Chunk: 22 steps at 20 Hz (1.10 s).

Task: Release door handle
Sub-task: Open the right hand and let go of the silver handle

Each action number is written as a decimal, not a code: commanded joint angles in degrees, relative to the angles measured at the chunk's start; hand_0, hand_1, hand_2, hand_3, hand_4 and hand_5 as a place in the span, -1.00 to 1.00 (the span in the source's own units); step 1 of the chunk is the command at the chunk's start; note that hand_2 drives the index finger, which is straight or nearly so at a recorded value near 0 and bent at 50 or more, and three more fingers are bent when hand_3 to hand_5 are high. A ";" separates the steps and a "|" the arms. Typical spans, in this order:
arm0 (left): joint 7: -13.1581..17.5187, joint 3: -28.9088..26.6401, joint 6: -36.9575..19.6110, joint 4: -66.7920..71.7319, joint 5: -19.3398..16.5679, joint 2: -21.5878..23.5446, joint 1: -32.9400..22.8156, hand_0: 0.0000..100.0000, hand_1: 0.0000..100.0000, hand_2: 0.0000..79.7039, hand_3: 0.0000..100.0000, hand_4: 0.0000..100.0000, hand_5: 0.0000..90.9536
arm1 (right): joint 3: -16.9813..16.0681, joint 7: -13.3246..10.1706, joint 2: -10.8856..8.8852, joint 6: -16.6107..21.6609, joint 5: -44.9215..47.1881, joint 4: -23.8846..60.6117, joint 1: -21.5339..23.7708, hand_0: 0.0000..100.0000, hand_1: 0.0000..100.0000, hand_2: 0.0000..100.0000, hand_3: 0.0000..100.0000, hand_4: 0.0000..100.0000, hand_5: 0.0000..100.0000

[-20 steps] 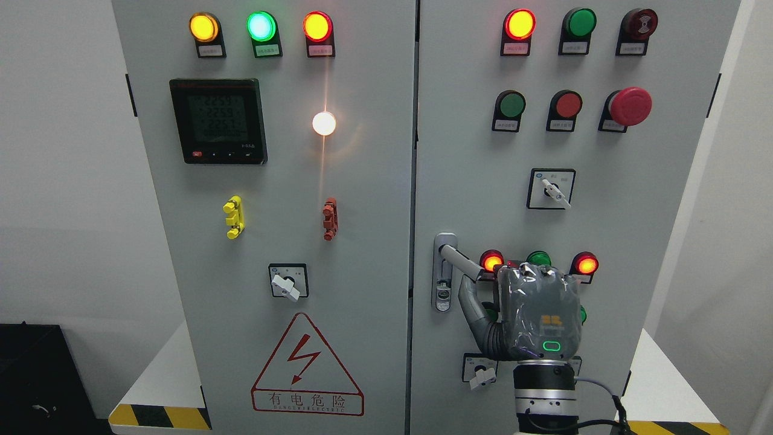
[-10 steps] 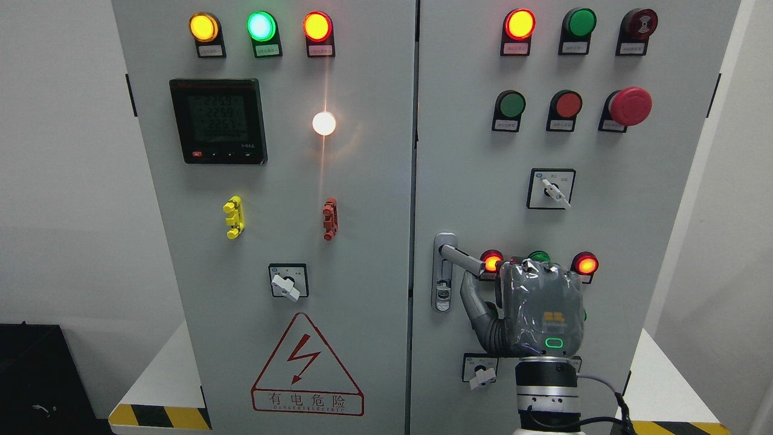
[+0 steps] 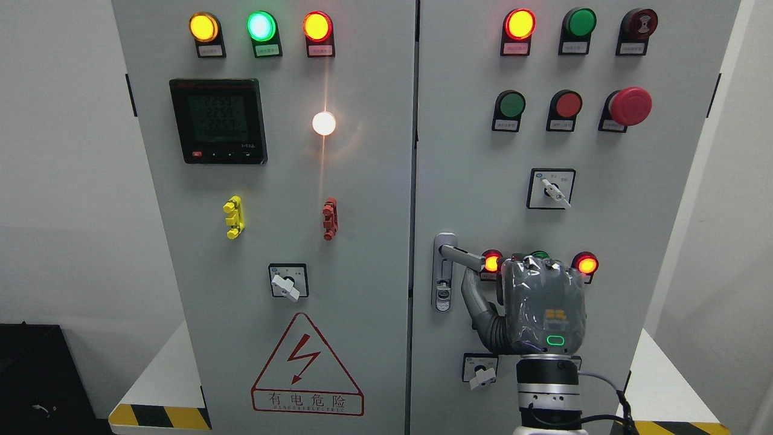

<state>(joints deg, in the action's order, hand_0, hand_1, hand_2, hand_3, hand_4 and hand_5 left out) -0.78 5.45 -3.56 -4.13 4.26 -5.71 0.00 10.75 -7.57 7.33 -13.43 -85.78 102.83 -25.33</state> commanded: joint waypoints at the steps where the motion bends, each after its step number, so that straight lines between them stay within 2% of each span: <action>1: -0.01 0.00 -0.04 0.00 -0.04 0.00 -0.97 -0.76 0.11 -1.00 -1.00 -1.00 -1.00 | 0.06 -0.34 0.06 0.07 0.00 0.18 1.24 0.12 -0.42 1.00 1.00 1.00 1.00; 3: -0.01 0.00 -0.04 0.00 -0.05 0.00 -0.97 -0.76 0.11 -1.00 -1.00 -1.00 -1.00 | 0.15 -0.43 -0.03 0.25 0.00 0.27 2.38 0.12 -0.42 1.00 1.00 1.00 1.00; 9: -0.01 0.00 -0.04 0.00 -0.05 0.00 -0.97 -0.76 0.11 -1.00 -1.00 -1.00 -1.00 | 0.06 -2.80 -0.30 1.30 0.62 3.24 7.74 0.13 -0.43 1.00 1.00 1.00 1.00; 12: -0.01 0.00 -0.04 0.00 -0.05 0.00 -0.97 -0.76 0.11 -1.00 -1.00 -1.00 -1.00 | -0.29 -3.59 -0.30 5.24 0.70 7.02 11.78 0.13 -0.44 0.82 1.00 0.99 1.00; 13: -0.01 0.00 -0.04 0.00 -0.05 0.00 -0.97 -0.76 0.11 -1.00 -1.00 -1.00 -1.00 | -0.99 -3.59 -0.30 6.65 0.88 8.43 13.18 0.13 -0.45 0.70 1.00 0.93 0.90; 15: -0.01 0.00 -0.04 0.00 -0.05 0.00 -0.97 -0.76 0.11 -1.00 -1.00 -1.00 -1.00 | -3.79 -3.59 -0.21 10.77 2.54 10.37 15.47 0.12 -0.47 0.57 1.00 0.81 0.75; 18: -0.01 0.00 -0.04 0.00 0.04 0.00 -0.97 -0.76 0.11 -1.00 -1.00 -1.00 -1.00 | -10.37 -4.03 -0.30 20.78 8.86 10.90 16.71 0.10 -0.48 0.33 0.77 0.66 0.58; 21: -0.01 0.00 -0.04 0.00 0.04 0.00 -0.97 -0.76 0.11 -1.00 -1.00 -1.00 -1.00 | -16.97 -4.21 0.06 28.79 10.63 11.16 16.97 0.06 -0.49 -0.05 0.51 0.51 0.45; 22: -0.01 0.00 -0.04 0.00 -0.04 0.00 -0.97 -0.76 0.11 -1.00 -1.00 -1.00 -1.00 | -19.34 -4.12 0.06 31.25 11.77 11.16 17.24 0.07 -0.49 -0.28 0.33 0.41 0.39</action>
<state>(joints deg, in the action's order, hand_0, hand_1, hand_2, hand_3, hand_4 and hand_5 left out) -0.78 5.45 -3.56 -4.13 4.24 -5.71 0.00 4.76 -11.64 7.18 11.13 -78.91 109.83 -10.64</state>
